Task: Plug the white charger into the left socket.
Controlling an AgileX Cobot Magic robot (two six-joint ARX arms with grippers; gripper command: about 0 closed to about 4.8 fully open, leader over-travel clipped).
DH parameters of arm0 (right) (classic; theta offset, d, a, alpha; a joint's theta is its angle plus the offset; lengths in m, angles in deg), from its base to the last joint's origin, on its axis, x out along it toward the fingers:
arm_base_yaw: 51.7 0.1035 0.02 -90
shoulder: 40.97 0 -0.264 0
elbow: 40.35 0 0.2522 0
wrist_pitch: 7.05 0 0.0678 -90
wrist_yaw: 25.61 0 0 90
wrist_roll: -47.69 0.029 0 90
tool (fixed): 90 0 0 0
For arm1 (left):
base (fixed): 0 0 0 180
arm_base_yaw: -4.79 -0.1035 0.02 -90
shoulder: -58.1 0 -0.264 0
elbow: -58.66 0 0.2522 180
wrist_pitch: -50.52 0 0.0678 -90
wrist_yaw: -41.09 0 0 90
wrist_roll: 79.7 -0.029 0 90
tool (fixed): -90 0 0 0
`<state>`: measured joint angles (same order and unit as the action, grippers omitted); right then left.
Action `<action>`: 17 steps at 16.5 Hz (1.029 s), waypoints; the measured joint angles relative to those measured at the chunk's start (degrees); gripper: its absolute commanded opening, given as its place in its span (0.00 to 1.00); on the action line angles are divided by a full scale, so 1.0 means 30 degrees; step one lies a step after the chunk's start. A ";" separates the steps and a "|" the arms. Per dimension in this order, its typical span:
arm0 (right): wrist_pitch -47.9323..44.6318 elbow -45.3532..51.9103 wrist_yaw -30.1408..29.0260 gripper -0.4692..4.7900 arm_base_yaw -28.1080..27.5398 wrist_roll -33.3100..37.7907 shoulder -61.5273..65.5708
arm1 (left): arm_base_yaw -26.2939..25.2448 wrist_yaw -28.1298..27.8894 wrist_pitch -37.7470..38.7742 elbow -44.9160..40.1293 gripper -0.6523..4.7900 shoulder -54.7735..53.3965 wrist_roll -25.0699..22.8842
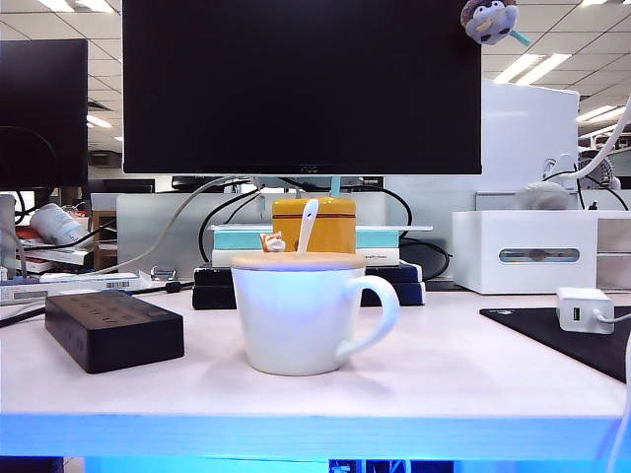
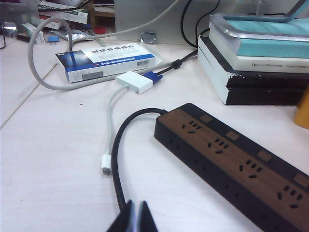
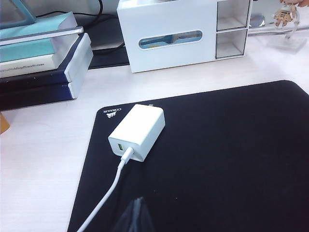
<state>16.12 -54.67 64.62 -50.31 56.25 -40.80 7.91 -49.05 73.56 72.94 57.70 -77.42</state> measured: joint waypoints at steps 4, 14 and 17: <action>0.0000 0.0000 0.0029 0.11 -0.0007 0.0000 0.0000 | 0.0000 -0.0678 0.0066 0.0000 0.11 -0.0015 -0.0583; 0.0138 -0.0007 0.0007 0.09 -0.0007 0.0044 0.0000 | 0.0000 -0.0146 0.0044 0.0007 0.11 -0.0153 -0.0918; 0.0058 -0.0146 0.0015 0.09 -0.0007 0.1880 0.0007 | 0.0000 -0.0401 -0.0138 0.0350 0.11 -0.0160 0.1836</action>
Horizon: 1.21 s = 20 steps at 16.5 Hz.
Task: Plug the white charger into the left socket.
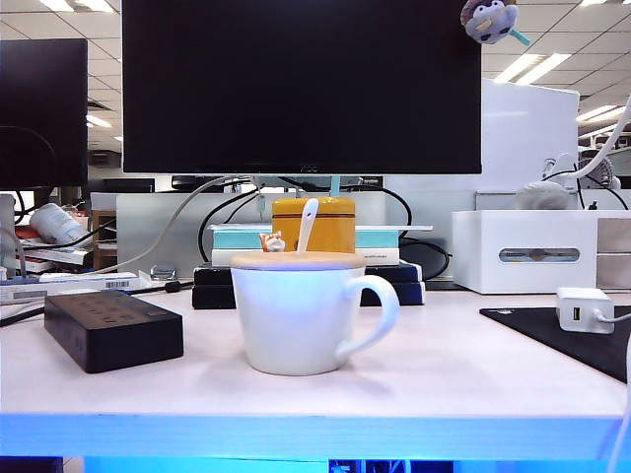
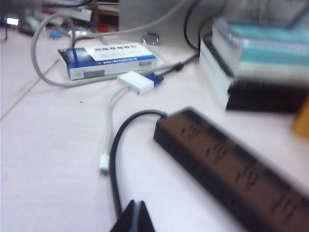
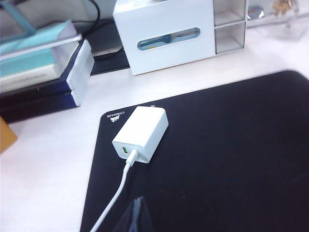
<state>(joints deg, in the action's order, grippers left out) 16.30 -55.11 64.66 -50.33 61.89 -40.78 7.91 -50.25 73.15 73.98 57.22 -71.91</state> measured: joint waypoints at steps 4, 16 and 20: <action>0.0197 -0.2113 0.0058 0.09 0.0000 0.0197 -0.0007 | 0.0000 -0.0350 -0.0015 0.2135 0.11 -0.0131 0.1064; -0.0189 -1.2917 0.2484 0.09 -0.0015 -0.0619 0.8983 | 0.0000 0.7621 0.4612 1.9096 0.11 -1.3639 -0.4736; 0.1035 -1.6356 0.1348 0.09 0.0022 -0.0758 1.4251 | 0.0000 1.1140 0.9683 2.3839 0.11 -1.6087 -0.6331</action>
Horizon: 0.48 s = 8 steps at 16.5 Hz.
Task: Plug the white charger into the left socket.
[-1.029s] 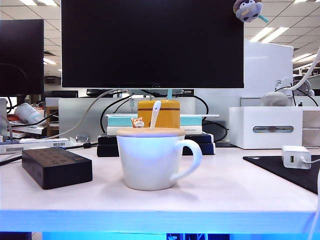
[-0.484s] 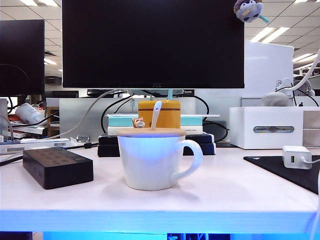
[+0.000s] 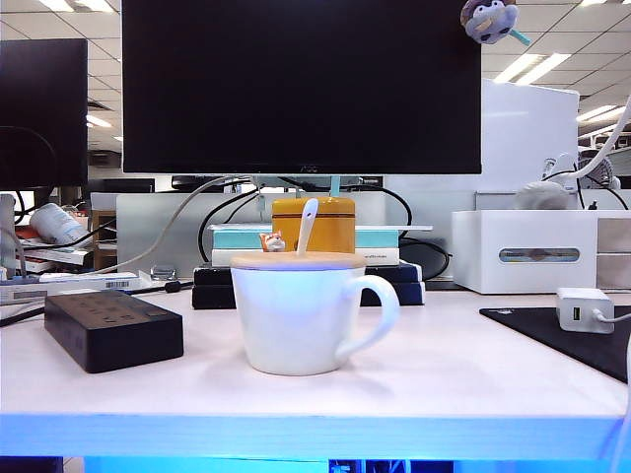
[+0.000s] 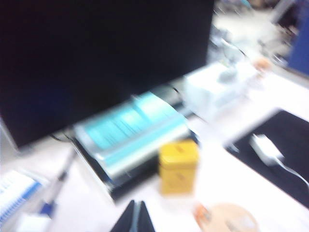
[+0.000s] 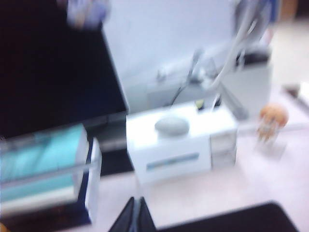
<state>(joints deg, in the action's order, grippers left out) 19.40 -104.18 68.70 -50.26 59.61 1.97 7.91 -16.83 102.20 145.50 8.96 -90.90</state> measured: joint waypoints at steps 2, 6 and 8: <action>0.1479 -0.1770 -0.0124 0.09 0.0000 0.0000 0.1938 | 0.0000 0.1056 0.2186 0.0831 0.11 -0.0044 -0.0882; 0.5020 -0.4714 -0.0889 0.09 0.0000 0.0015 0.5399 | 0.0000 0.2266 0.3825 0.1209 0.11 0.0117 -0.1552; 0.6033 -0.4918 -0.3067 0.09 -0.0007 0.3016 0.6849 | 0.0000 0.2280 0.3861 0.1209 0.11 0.0117 -0.1552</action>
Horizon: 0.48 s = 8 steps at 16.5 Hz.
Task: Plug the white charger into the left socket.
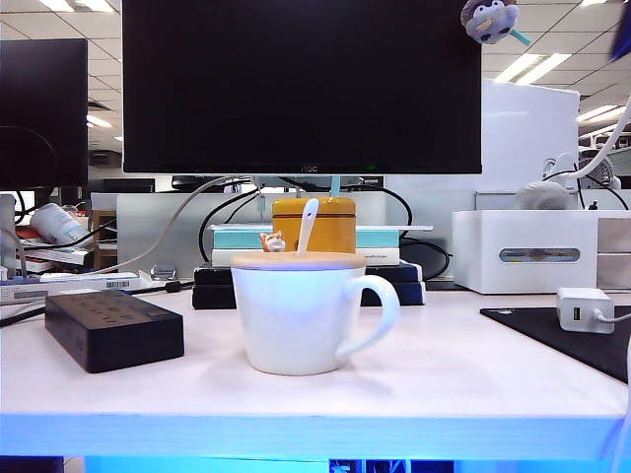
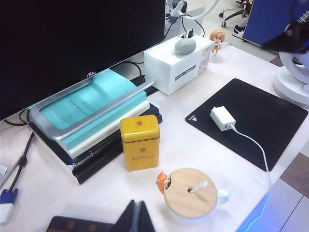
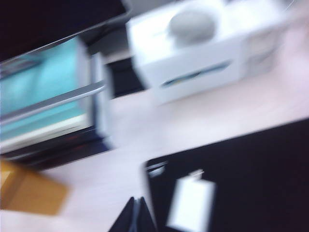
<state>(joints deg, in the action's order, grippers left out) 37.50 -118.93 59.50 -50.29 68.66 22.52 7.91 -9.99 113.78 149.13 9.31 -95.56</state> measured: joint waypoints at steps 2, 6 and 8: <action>0.0809 -0.0022 -0.0401 0.11 0.0015 0.2193 0.2142 | 0.0000 0.0750 -0.1078 0.0007 0.11 0.0007 0.0000; 0.1464 0.0007 -0.0444 0.96 0.0015 0.2958 0.4874 | 0.0000 0.1020 -0.1545 0.0051 0.11 0.0007 0.0000; 0.1217 0.0015 -0.0721 1.00 0.0051 0.2994 0.6076 | 0.0000 0.1035 -0.1566 0.0051 0.11 0.0007 0.0000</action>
<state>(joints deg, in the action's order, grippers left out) 41.15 -118.89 57.34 -50.13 77.65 40.74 7.91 -6.89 109.08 149.28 9.33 -95.56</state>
